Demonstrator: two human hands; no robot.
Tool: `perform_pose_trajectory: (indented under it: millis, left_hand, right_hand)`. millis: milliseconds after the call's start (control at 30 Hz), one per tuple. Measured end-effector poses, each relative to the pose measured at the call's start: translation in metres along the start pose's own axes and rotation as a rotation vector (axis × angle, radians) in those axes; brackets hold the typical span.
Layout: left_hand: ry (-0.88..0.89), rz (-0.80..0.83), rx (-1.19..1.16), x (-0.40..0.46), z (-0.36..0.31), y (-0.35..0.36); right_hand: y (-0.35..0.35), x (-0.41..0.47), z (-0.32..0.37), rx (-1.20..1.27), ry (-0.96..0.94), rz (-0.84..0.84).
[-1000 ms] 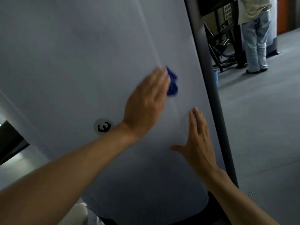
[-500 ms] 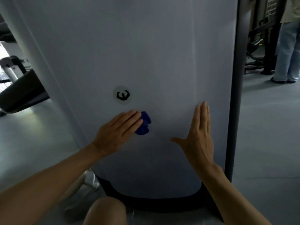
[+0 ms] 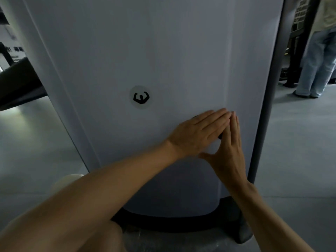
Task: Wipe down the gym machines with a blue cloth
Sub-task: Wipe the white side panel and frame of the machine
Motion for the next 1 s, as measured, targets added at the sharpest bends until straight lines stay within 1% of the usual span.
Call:
perform_pose_trajectory:
  millis: [67,133,233,300,367,433,467,567,633,667,733,867,933,1000]
  left_hand:
    - [-0.005,0.022,0.057,0.005,0.006,-0.004]
    - [-0.01,0.002,0.07,-0.019,0.019,-0.015]
    - [-0.137,-0.095,0.083,-0.082,0.054,-0.048]
    - [-0.229,-0.11,0.136,-0.121,0.078,-0.068]
    - [-0.311,-0.147,0.103,-0.122,0.093,-0.07]
    - [-0.391,-0.223,0.023,-0.085,0.087,-0.063]
    - [-0.384,-0.251,-0.012,-0.06,0.076,-0.056]
    - [-0.209,-0.216,-0.033,0.013,0.038,-0.034]
    - [-0.147,-0.181,-0.004,0.029,0.029,-0.036]
    - [-0.139,-0.155,0.028,0.022,0.032,-0.038]
    - [-0.166,-0.141,0.055,-0.011,0.047,-0.05]
    - [-0.327,-0.166,0.132,-0.101,0.099,-0.088]
    - [-0.365,-0.193,0.085,-0.093,0.108,-0.089]
    - [-0.356,-0.224,0.015,-0.048,0.094,-0.08]
  right_hand:
    - [-0.002,0.0,-0.002,-0.012,-0.003,-0.005]
    - [0.0,-0.002,-0.001,-0.038,-0.001,0.004]
    - [0.003,-0.004,0.001,-0.046,0.046,-0.008]
    - [0.002,-0.004,0.006,-0.043,0.044,-0.021]
    - [0.002,-0.003,0.008,-0.054,0.06,-0.026]
    - [0.005,-0.005,0.009,-0.051,0.079,-0.02]
    - [0.004,-0.006,0.01,-0.03,0.078,-0.028]
    - [0.0,-0.002,0.008,0.023,0.058,-0.041]
    - [-0.001,0.001,0.005,0.022,0.042,-0.048]
    - [0.0,0.001,0.006,0.014,0.042,-0.05]
    - [0.002,-0.003,0.007,-0.004,0.073,-0.056]
    - [0.004,-0.005,0.012,-0.011,0.101,-0.068]
    - [0.002,-0.002,0.013,-0.025,0.116,-0.08]
    - [0.003,0.001,0.015,-0.048,0.101,-0.068]
Point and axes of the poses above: each hand's wrist, its own x-axis towards the middle knuckle, its own y-axis out of the palm, z = x × y, the point moved 8 cm from there along x, towards the middle knuckle, and after that the axes turned 11 degrees about -x, right-handed, at the moved point
